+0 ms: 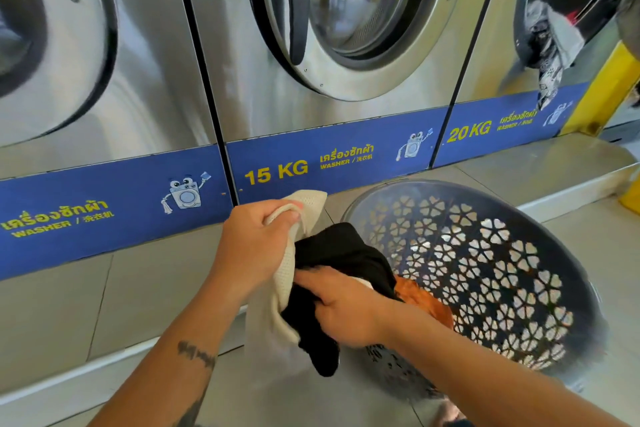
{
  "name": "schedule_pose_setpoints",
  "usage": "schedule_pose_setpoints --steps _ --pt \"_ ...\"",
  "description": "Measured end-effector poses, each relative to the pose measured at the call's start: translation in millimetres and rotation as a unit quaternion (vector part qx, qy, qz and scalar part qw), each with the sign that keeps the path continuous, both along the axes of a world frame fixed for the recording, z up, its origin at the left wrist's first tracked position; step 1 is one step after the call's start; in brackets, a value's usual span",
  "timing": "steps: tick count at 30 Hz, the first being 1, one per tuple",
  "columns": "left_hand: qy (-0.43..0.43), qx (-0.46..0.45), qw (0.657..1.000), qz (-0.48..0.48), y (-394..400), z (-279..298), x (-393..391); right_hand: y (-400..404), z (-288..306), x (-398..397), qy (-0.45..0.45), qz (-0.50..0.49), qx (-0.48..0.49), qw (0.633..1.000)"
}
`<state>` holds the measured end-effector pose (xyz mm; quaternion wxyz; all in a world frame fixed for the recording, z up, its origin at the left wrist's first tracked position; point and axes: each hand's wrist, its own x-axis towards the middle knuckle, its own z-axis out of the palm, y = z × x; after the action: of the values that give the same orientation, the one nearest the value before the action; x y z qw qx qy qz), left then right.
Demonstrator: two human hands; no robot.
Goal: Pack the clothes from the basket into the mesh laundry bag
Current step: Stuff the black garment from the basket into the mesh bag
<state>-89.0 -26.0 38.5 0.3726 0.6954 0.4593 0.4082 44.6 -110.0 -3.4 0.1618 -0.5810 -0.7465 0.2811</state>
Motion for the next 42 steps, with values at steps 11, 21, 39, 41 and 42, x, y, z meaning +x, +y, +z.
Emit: schedule_pose_setpoints --steps 11,21,39,41,42 --pt "0.008 -0.102 0.994 0.037 3 -54 -37 6 -16 18 -0.204 0.005 0.199 0.959" --pt "0.091 -0.092 0.991 0.011 -12 -73 -35 18 -29 38 -0.110 -0.201 -0.018 0.973" --pt "-0.100 -0.011 0.995 0.017 -32 5 -31 -21 24 -5 0.148 -0.094 -0.004 0.984" --pt "-0.125 -0.006 0.992 0.003 -37 8 -26 -21 12 -10 -0.016 -0.030 0.056 0.998" --pt "-0.128 0.000 0.992 -0.004 -38 10 -25 -19 6 -14 -0.090 -0.011 0.073 0.993"
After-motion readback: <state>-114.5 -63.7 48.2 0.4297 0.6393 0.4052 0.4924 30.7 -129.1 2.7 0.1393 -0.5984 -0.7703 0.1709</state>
